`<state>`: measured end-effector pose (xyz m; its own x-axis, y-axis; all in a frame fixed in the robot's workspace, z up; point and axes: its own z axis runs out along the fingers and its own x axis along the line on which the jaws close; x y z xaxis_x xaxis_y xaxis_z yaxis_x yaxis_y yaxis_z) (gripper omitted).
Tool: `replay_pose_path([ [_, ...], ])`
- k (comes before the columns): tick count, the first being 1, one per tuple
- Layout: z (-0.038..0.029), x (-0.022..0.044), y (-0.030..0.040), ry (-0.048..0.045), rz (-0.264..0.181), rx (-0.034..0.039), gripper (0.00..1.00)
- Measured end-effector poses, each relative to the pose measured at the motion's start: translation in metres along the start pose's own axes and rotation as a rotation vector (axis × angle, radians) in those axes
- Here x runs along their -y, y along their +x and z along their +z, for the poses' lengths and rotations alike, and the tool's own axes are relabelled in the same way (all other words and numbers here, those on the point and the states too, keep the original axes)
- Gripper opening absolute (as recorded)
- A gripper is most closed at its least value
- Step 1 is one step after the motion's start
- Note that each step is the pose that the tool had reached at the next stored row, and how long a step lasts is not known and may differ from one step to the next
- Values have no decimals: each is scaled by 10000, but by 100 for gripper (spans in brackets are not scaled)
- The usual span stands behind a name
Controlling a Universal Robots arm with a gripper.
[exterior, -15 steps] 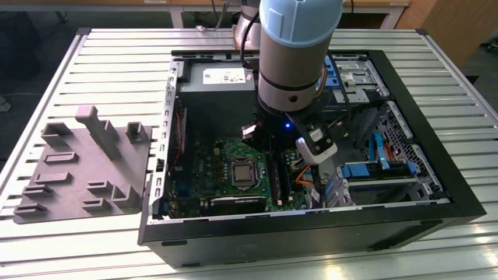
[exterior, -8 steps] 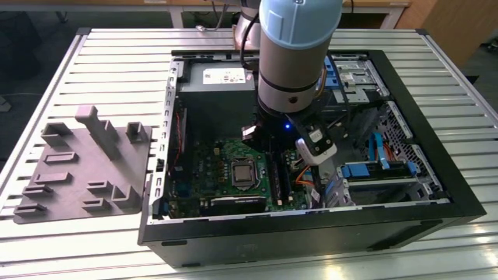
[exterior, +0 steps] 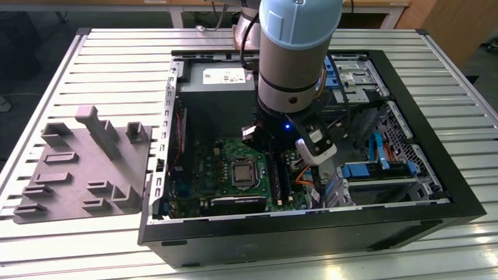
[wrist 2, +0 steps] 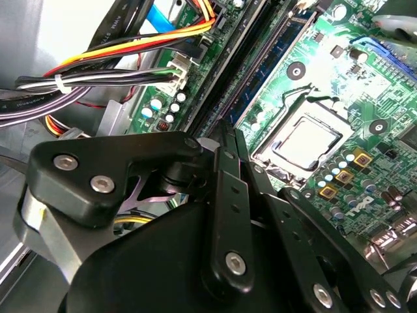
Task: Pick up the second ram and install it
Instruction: 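Insert the second ram into the second slot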
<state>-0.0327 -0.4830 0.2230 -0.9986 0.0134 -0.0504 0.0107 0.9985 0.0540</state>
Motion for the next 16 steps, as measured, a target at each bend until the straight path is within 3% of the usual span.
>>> replay_pose_path([
  [5,2,0,0,-92,5,-1,12],
  [16,16,1,1,-101,5,-2,12],
])
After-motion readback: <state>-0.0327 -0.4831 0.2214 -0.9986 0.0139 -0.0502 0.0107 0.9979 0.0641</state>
